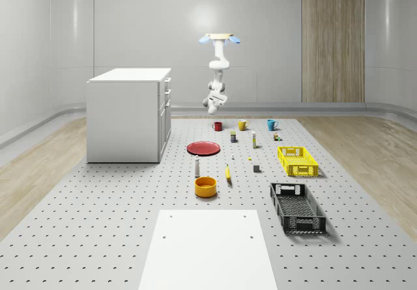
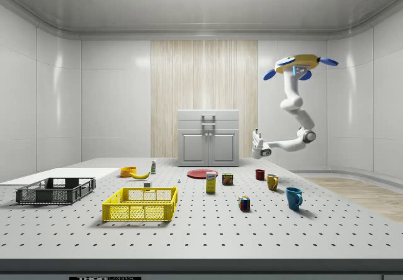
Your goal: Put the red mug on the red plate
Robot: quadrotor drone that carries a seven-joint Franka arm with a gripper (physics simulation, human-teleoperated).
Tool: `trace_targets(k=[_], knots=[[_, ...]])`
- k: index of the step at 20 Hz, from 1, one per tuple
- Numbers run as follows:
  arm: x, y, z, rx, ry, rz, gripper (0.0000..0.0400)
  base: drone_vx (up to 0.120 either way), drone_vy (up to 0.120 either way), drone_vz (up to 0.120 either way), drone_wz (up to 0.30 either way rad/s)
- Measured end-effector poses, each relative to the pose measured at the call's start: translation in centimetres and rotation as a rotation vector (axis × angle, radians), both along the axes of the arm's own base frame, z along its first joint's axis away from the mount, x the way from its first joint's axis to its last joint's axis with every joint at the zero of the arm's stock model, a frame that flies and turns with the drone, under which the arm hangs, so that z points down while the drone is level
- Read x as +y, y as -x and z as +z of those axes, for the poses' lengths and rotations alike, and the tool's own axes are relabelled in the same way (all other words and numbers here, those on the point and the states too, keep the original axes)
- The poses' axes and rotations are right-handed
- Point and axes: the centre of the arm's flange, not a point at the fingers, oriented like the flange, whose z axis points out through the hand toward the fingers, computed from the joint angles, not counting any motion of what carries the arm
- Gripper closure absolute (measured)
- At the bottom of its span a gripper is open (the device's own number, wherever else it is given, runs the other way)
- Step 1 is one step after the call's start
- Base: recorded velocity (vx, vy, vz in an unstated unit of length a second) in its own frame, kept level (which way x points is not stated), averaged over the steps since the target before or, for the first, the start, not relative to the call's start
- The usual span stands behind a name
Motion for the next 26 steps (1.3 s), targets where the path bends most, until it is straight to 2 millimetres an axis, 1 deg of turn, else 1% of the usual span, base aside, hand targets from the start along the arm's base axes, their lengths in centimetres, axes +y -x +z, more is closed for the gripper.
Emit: trace_targets(k=[2, 4, 6, 8, 10, 12, 13, 15, 17, 19, 20, 23, 26], knots=[[1.5, 0.0, -1.0, -0.001, 0.187, -0.006, 0.0000, 0.000, 0.000, -0.060, 0.000], [3.2, -0.1, -2.8, -0.001, 0.431, -0.014, 0.0000, 0.000, 0.000, -0.120, 0.000], [4.6, -0.1, -5.4, -0.001, 0.731, -0.024, 0.0000, 0.000, 0.000, -0.120, 0.000], [5.2, -0.3, -8.8, -0.001, 1.070, -0.036, 0.0000, 0.000, 0.000, -0.120, 0.000], [4.6, -0.4, -12.1, -0.001, 1.414, -0.049, 0.0000, 0.000, 0.000, -0.120, 0.000], [3.1, -0.5, -14.8, 0.000, 1.724, -0.060, 0.0000, 0.000, 0.000, -0.120, 0.000], [2.2, -0.5, -15.8, 0.001, 1.859, -0.065, 0.0000, 0.000, 0.000, -0.120, 0.000], [0.5, -0.5, -17.2, 0.002, 2.081, -0.072, 0.0000, 0.000, 0.000, -0.120, 0.000], [-0.9, -0.6, -17.9, 0.002, 2.247, -0.076, 0.0000, 0.000, 0.000, -0.120, 0.000], [-2.0, -0.6, -18.4, 0.003, 2.365, -0.077, 0.0000, -0.020, 0.000, -0.120, 0.000], [-2.5, -0.6, -18.5, 0.003, 2.411, -0.078, 0.0000, -0.120, 0.120, -0.120, 0.000], [-3.4, -0.6, -18.7, 0.004, 2.509, -0.078, 0.0000, -0.120, 0.120, -0.120, 0.000], [-4.0, -0.6, -18.8, 0.004, 2.566, -0.077, 0.0000, -0.120, 0.120, -0.120, 0.000]])
